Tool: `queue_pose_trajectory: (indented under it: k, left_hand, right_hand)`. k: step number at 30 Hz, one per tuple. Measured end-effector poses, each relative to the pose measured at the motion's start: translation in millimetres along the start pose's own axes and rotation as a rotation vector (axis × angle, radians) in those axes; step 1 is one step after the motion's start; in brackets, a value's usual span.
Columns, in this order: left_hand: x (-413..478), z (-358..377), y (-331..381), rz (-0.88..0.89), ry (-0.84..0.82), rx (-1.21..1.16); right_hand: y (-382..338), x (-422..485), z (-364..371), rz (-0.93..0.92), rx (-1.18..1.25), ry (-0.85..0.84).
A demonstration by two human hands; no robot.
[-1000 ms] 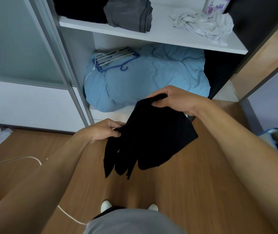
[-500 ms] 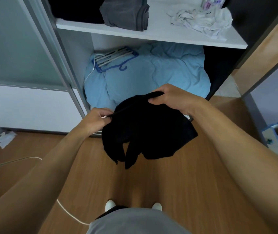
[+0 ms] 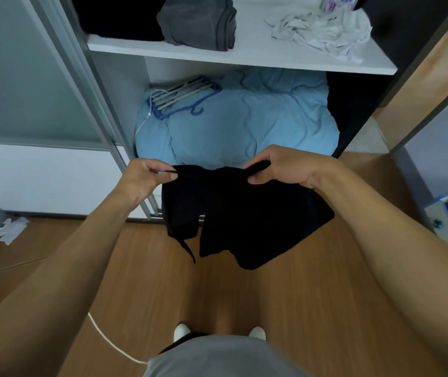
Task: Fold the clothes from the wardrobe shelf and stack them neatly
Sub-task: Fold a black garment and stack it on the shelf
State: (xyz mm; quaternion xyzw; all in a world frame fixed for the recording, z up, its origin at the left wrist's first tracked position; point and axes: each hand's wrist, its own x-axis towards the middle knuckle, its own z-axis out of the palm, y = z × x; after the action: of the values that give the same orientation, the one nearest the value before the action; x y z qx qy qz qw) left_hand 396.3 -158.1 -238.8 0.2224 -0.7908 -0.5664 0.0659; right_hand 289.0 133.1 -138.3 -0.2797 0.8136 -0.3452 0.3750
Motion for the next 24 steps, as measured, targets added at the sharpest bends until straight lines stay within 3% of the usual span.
queue_pose_trajectory:
  k: [9, 18, 22, 24]
  left_hand:
    - [6, 37, 15, -0.040, -0.083, 0.042]
    - [-8, 78, 5, -0.138, 0.029, -0.031]
    - [-42, 72, 4, -0.123, -0.371, -0.358]
    - [-53, 70, 4, -0.099, -0.476, -0.515]
  right_hand:
    - [-11, 10, 19, 0.047, 0.195, -0.227]
    - [-12, 15, 26, 0.090, 0.408, -0.221]
    - [-7, 12, 26, 0.129, 0.394, -0.197]
    - [-5, 11, 25, 0.149, 0.391, -0.181]
